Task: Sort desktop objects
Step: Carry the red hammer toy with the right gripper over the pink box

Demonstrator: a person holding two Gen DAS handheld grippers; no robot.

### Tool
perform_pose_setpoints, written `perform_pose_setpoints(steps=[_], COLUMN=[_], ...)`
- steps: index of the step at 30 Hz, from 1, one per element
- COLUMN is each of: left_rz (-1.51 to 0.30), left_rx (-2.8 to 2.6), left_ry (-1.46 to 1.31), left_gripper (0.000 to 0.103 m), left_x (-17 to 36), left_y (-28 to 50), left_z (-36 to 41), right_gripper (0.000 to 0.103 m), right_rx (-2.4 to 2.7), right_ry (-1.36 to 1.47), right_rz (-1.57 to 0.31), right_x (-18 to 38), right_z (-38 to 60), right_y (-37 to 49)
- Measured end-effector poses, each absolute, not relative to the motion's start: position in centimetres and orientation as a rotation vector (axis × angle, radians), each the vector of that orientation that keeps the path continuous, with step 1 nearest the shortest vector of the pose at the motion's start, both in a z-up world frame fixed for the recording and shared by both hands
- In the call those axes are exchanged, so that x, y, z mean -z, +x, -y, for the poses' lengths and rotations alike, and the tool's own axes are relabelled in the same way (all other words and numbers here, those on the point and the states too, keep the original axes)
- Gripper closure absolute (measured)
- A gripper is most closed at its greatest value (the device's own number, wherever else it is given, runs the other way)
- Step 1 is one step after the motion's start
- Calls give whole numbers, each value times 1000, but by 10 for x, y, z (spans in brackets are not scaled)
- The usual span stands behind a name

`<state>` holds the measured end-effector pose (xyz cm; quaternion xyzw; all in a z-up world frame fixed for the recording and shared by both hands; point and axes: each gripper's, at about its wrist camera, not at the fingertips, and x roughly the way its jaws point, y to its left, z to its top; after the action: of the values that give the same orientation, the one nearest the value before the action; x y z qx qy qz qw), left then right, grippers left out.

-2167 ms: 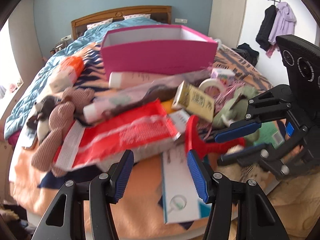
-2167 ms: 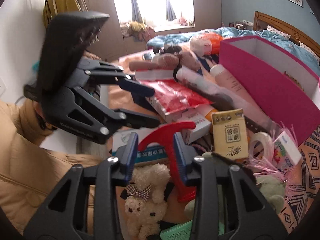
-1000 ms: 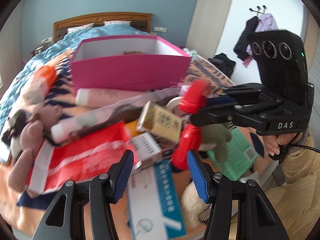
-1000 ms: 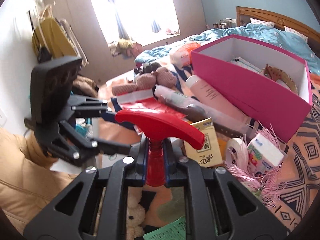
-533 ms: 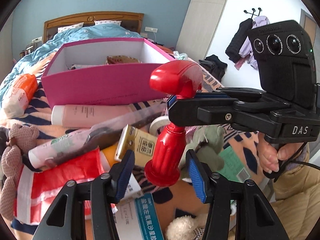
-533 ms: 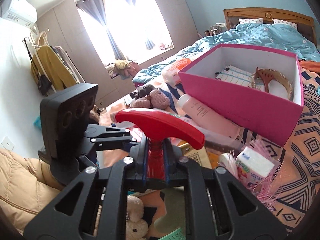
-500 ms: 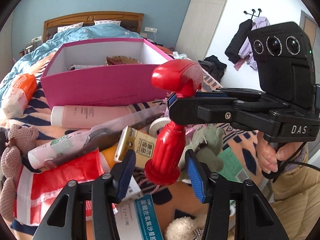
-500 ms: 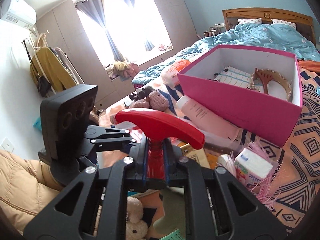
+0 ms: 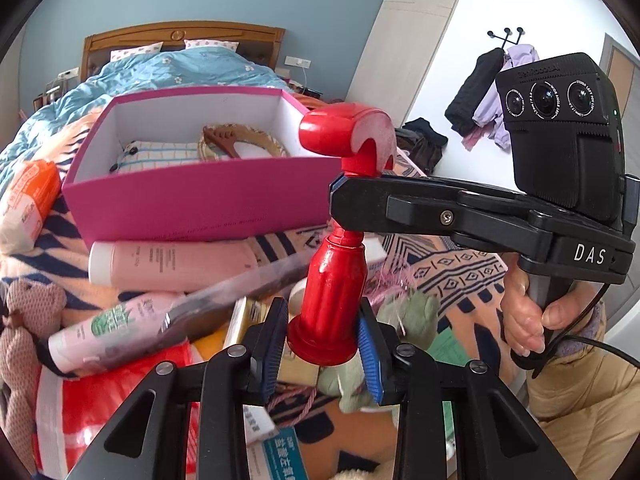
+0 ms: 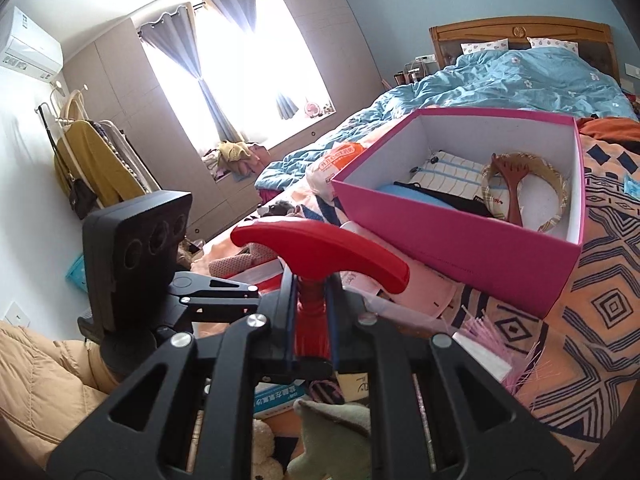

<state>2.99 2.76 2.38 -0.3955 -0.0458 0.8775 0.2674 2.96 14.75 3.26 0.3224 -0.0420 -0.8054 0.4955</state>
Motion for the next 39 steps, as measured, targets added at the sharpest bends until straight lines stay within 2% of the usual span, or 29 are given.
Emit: perform_pose_setpoints(steps=[39], left_rz=[76], left_rx=[-2393], left_ry=[-1053], left_gripper=[69], left_x=[-72], left_y=[-85], left_z=[-52], right_gripper=[88], right_rx=[2046], right_ry=[718], right_rz=[237], right_x=[-78], right_z=[-180], right_y=[-71])
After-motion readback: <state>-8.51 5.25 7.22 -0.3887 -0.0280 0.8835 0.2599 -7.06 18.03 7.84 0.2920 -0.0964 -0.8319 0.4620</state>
